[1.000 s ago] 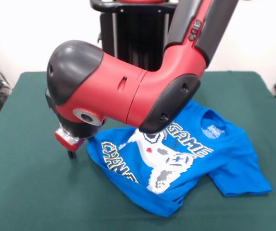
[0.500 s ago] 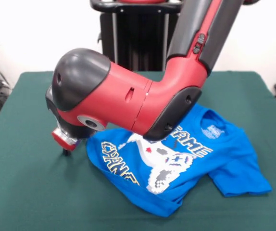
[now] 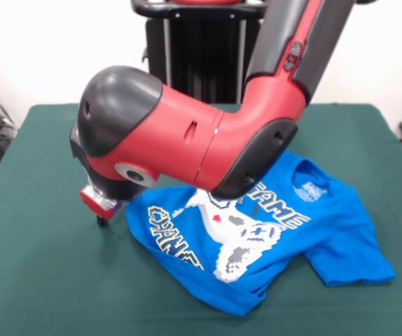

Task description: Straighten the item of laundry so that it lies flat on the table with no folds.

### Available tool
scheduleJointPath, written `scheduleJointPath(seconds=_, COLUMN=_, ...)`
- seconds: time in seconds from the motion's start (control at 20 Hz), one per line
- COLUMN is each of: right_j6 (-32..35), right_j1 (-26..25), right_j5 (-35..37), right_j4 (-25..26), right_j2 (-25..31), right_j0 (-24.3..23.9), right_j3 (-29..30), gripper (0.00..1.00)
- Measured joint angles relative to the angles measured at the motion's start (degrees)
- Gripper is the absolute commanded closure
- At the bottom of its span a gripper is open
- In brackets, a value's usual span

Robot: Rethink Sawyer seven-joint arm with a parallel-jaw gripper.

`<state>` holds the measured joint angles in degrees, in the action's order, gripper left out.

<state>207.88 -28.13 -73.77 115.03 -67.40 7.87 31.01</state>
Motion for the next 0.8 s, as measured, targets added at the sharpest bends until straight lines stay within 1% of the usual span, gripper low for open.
scheduleJointPath(seconds=0.15, right_j6=0.0, right_j1=1.9, right_j5=-0.3, right_j4=-1.0, right_j2=0.6, right_j0=0.5, right_j3=0.9, gripper=0.0)
scheduleJointPath(seconds=0.2, right_j6=0.0, right_j1=3.5, right_j5=-0.5, right_j4=-1.6, right_j2=0.7, right_j0=0.8, right_j3=1.6, gripper=0.0)
scheduleJointPath(seconds=0.3, right_j6=0.0, right_j1=4.4, right_j5=-0.6, right_j4=-1.8, right_j2=0.7, right_j0=1.0, right_j3=1.9, gripper=0.0)
scheduleJointPath(seconds=0.35, right_j6=0.0, right_j1=5.8, right_j5=-0.6, right_j4=-2.0, right_j2=0.7, right_j0=1.2, right_j3=2.4, gripper=0.0)
scheduleJointPath(seconds=0.6, right_j6=0.0, right_j1=9.7, right_j5=-0.6, right_j4=-2.1, right_j2=0.7, right_j0=2.2, right_j3=3.2, gripper=0.0)
scheduleJointPath(seconds=0.8, right_j6=0.0, right_j1=11.8, right_j5=-0.6, right_j4=-2.2, right_j2=0.7, right_j0=2.9, right_j3=3.3, gripper=0.0)
